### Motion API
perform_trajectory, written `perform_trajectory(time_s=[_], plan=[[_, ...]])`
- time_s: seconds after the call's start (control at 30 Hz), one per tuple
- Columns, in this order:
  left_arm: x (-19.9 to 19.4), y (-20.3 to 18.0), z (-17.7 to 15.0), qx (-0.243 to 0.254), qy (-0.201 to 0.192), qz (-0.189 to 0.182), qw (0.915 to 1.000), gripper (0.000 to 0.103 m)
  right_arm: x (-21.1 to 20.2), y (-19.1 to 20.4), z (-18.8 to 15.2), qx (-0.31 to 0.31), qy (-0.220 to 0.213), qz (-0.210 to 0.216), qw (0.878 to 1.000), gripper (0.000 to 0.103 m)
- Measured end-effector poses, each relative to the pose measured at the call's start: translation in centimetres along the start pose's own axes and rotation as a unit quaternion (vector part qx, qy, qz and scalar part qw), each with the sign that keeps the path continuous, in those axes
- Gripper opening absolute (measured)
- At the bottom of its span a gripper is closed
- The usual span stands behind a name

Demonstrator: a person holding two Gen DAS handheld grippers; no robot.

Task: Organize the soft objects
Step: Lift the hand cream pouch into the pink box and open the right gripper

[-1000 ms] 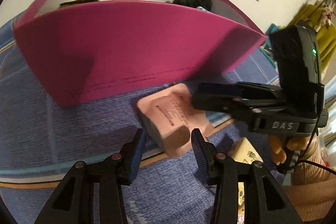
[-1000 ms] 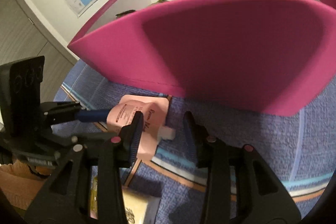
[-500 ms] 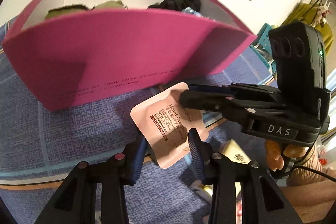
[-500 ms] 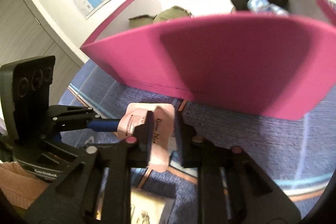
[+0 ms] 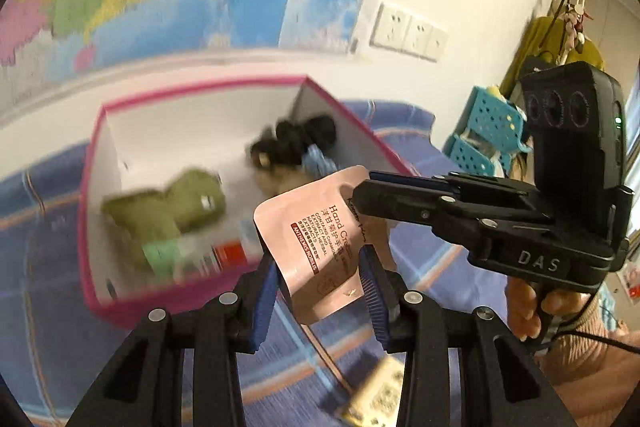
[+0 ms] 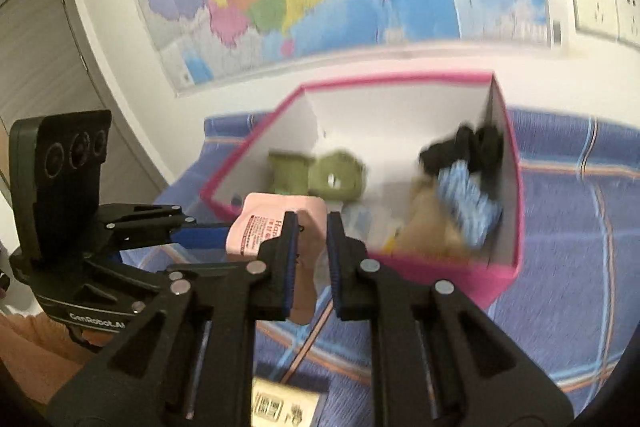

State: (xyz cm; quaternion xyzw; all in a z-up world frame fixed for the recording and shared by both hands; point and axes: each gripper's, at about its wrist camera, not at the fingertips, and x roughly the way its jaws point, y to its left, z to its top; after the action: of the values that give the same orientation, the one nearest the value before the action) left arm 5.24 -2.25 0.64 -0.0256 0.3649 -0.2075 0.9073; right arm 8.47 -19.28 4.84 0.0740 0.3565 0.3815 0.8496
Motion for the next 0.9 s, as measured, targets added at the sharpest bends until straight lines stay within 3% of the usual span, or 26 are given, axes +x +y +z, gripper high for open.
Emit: perform_trajectory(time_s=[0.3, 0.6, 0.7, 0.9], plan=[[3.0, 2.8, 3.1, -0.04, 0.005, 0.012, 0.9991, 0.04, 3.3, -1.8, 3.3, 0.007, -0.007, -0.015, 1.0, 0.017], [6.4, 5.0, 2.4, -0.078, 0.047, 0.028, 0.9955, 0.042, 6.7, -4.2, 2.4, 0.036, 0.043, -0.035, 0.998, 0.02], [5.9, 5.5, 2.1, -0.087, 0.038, 0.03, 0.995, 0.043, 6.7, -4.6, 2.1, 0.037, 0.046, -0.056, 0.997, 0.022], [3.1, 4.9, 1.0, -0.072, 0.009, 0.034, 0.9968, 0.049, 3.9, -4.7, 1.2, 0.039, 0.023, -0.052, 0.998, 0.026]])
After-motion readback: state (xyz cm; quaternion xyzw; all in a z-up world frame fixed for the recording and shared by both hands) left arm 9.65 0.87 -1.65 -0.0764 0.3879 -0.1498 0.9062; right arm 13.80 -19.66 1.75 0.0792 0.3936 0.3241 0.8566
